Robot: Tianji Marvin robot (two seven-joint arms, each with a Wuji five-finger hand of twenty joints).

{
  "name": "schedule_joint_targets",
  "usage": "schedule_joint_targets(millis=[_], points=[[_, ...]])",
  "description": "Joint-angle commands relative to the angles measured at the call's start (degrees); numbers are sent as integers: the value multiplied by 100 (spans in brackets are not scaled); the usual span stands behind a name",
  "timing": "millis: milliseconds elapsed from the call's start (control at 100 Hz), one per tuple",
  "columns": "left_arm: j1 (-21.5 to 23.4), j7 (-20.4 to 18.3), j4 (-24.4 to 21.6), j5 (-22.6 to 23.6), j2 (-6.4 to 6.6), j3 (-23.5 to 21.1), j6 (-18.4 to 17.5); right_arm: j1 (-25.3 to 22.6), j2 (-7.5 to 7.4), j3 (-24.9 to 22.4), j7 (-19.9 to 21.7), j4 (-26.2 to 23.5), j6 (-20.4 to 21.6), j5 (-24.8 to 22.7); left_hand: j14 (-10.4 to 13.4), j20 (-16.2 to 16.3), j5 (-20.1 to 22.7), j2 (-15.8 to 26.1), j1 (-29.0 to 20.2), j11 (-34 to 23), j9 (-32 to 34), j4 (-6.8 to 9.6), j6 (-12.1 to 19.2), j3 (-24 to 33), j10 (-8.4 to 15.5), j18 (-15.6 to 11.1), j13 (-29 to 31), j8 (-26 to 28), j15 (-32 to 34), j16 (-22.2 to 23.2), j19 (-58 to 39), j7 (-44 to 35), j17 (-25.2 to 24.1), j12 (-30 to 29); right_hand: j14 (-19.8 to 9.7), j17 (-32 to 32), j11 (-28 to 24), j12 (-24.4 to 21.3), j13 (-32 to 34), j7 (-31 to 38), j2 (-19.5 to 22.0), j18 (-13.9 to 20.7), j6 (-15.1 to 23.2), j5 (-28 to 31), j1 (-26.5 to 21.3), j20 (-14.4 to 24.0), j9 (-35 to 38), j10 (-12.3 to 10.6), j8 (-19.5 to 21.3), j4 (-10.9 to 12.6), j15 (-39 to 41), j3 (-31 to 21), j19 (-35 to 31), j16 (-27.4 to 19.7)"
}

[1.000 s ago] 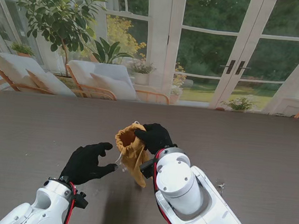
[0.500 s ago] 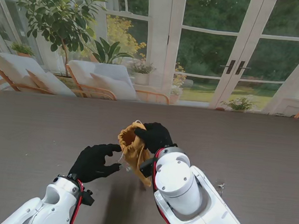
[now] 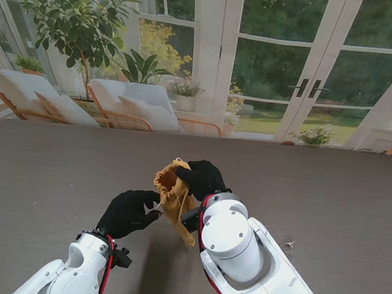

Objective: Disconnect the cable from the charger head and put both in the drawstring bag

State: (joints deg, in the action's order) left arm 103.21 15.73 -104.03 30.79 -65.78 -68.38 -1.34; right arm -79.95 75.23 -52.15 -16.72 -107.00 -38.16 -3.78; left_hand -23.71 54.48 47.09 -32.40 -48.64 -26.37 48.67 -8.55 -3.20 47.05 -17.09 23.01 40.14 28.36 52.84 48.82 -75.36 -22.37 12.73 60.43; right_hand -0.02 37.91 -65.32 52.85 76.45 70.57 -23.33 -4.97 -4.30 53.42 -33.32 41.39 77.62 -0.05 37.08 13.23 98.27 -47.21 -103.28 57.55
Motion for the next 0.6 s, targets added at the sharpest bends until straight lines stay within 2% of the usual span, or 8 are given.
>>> schedule_joint_targets(millis=[0,70,160,250,340,430,590], points=[[11,-57,22,-71,-78,8,-50,-16,40,15,65,-30,12,5,-60,-46,188,-232,-286,79,228,-212,292,-189,116,-72,263,25,116,4,-46,-204,-4,427,-961,2963,88,122,-84,340,-110,-32,-762,205,-171,301,518,674,76,-116,388,-58,-662,-31],[19,30,36,-192,-110,2,-123,-10,40,11,66,-16,11,6,-72,-24,368,-313,-561,134,494,-185,319,-389,153,-25,361,-49,180,6,-73,-726,54,827,-961,2963,89,123,-84,339,-103,-32,-762,206,-168,302,518,674,78,-119,388,-54,-661,-31],[51,151,29,-304,-147,-23,-208,-2,42,4,64,4,8,6,-77,-12,656,-312,-688,228,794,-178,338,-332,223,24,476,-108,250,-1,-104,-1285,128,1089,-958,2963,90,124,-84,338,-109,-32,-762,206,-171,303,518,674,80,-121,389,-52,-661,-30],[98,191,-13,-526,-181,-56,-263,0,45,-3,56,15,1,10,-140,-1,875,-70,-754,341,922,-158,268,-301,191,57,476,-176,262,-5,-96,-1720,105,1227,-956,2963,90,125,-84,336,-100,-33,-763,207,-170,304,518,674,81,-122,389,-50,-660,-30],[135,193,-48,-860,-219,-80,-326,-2,48,-7,49,20,-5,11,-196,33,849,219,-892,278,916,-125,196,-407,135,75,453,-60,290,21,-92,-1900,45,1361,-956,2964,91,126,-84,335,-91,-33,-763,208,-170,305,518,674,82,-123,389,-47,-660,-30],[178,135,-96,-1148,-236,-107,-354,0,49,-9,48,26,-10,11,-245,117,713,484,-1147,152,835,-105,29,-700,45,83,366,376,337,77,-69,-2100,-60,1584,-957,2964,92,126,-84,332,-93,-33,-762,206,-170,306,518,673,84,-125,389,-42,-660,-30],[250,106,-146,-1298,-246,-157,-409,20,51,-19,50,47,-37,-5,-233,237,484,703,-1315,-125,736,-129,-103,-919,-22,59,322,1038,460,155,-69,-2326,-114,1889,-957,2964,99,125,-84,330,-88,-33,-761,205,-167,307,515,676,87,-123,390,-39,-659,-30]])
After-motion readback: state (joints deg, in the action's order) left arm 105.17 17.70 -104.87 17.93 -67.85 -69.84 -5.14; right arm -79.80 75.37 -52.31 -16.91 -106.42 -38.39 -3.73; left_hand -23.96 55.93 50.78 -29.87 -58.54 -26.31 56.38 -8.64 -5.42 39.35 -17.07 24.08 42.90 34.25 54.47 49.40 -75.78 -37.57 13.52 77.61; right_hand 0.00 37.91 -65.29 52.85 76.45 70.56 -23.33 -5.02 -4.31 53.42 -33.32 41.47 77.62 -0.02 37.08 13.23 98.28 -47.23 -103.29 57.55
